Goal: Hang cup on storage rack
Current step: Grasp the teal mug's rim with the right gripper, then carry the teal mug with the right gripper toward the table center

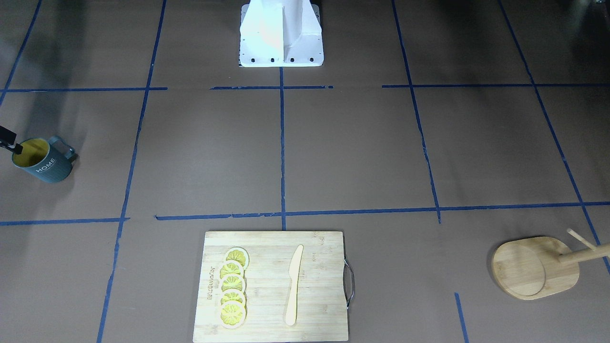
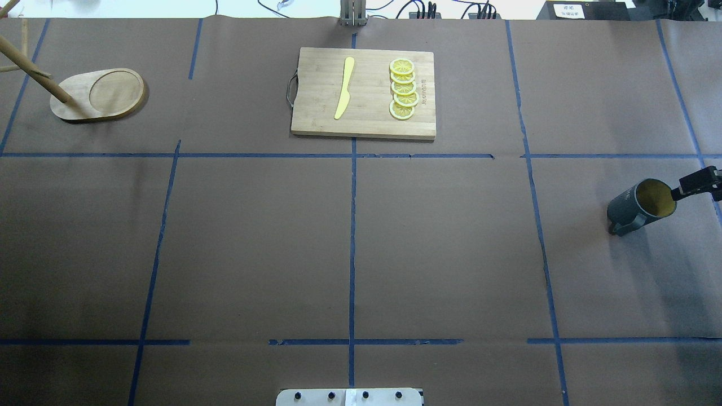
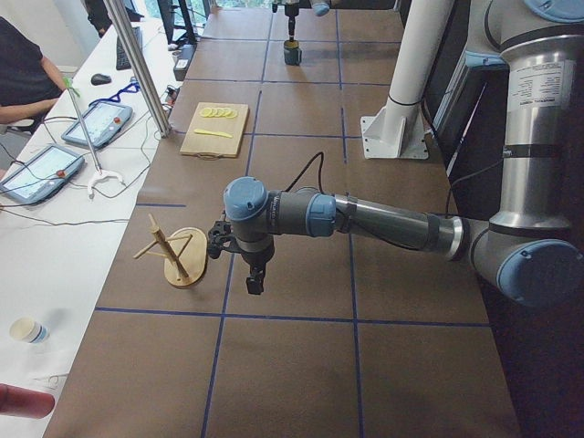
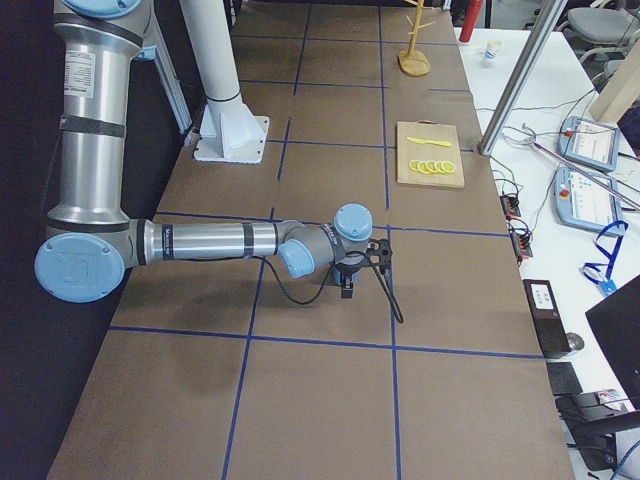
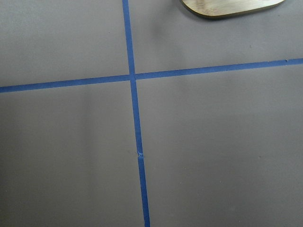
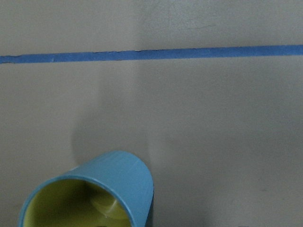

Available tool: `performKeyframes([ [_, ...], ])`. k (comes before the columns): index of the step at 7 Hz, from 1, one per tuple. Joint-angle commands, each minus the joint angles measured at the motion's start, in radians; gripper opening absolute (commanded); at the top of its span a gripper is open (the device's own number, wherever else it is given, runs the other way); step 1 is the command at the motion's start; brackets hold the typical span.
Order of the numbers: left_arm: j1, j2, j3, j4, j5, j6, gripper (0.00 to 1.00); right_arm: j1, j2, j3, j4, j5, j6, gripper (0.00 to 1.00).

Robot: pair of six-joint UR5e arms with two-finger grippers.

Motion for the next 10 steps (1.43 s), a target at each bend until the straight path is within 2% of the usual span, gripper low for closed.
performKeyframes([
  [1, 0.0, -0.001, -0.001, 0.0, 0.0, 0.001, 1.0, -0.032, 0.004, -0.008, 0.01, -0.002, 0.024, 0.42],
  [2, 0.0, -0.001, -0.001, 0.0, 0.0, 0.001, 1.0, -0.033, 0.015, -0.006, 0.008, -0.002, 0.024, 0.0],
  [5, 0.0, -0.001, -0.001, -0.002, 0.0, 0.005, 1.0, -0.074, 0.044, 0.004, 0.005, 0.012, 0.01, 0.0],
  [6, 0.0, 0.0, -0.001, -0.006, 0.002, 0.015, 1.0, -0.074, 0.09, 0.047, -0.004, 0.007, 0.028, 0.0],
  [7, -0.002, 0.014, 0.0, -0.074, 0.003, 0.013, 1.0, -0.111, 0.186, 0.056, -0.012, 0.01, 0.063, 0.0],
  [9, 0.0, 0.059, 0.026, -0.213, 0.003, 0.008, 1.0, -0.212, 0.423, 0.053, -0.19, 0.003, 0.265, 0.0],
  [10, 0.002, 0.06, 0.037, -0.239, 0.003, 0.005, 1.0, -0.282, 0.52, 0.052, -0.226, -0.029, 0.412, 0.0],
])
